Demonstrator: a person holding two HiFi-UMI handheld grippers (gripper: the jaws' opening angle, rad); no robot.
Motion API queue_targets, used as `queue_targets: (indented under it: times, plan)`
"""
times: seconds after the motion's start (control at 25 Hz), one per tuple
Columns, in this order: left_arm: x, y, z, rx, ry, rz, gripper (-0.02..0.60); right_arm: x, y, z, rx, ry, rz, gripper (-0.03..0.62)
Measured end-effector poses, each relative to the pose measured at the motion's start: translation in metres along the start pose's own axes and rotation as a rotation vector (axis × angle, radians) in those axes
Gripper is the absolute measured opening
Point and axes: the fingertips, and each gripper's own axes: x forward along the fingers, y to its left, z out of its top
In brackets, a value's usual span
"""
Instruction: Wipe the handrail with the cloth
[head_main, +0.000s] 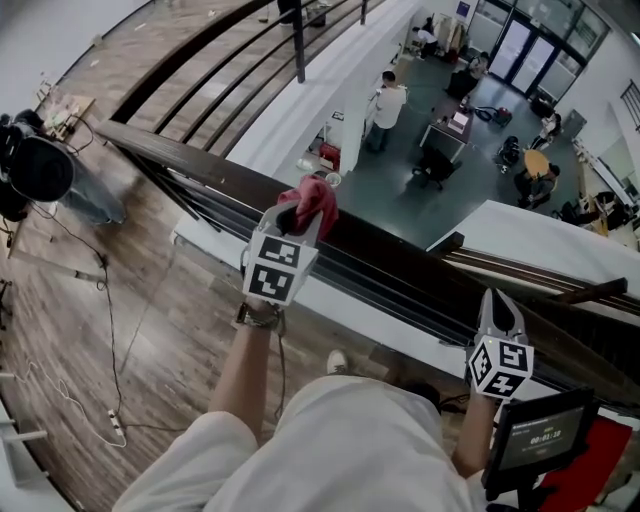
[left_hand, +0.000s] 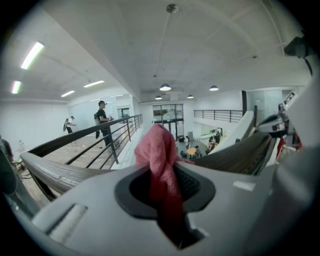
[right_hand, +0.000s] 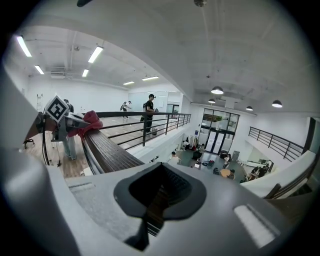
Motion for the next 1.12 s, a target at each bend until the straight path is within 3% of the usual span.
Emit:
queue_targets:
  times: [0.2, 0.48, 0.8, 1.12]
  plan:
    - [-0.003, 0.032, -0.006, -0.021, 0.008, 0.067, 0.077, -0.001, 0.002, 0.000, -0.002, 0.005, 0.004, 0.003]
    - [-0.003, 0.031, -0.005, 0.016, -0.017, 0.095, 0.075, -0.010, -0.010, -0.005, 0.009, 0.009, -0.003, 0.003]
    - [0.000, -0.018, 0.002, 0.028, -0.014, 0.017, 0.074, -0.021, -0.032, -0.015, 0.021, 0.004, -0.007, 0.003]
    - [0.005, -0.051, 0.004, 0.037, -0.025, 0.040, 0.074, -0.037, -0.058, -0.031, 0.053, -0.010, -0.010, 0.003]
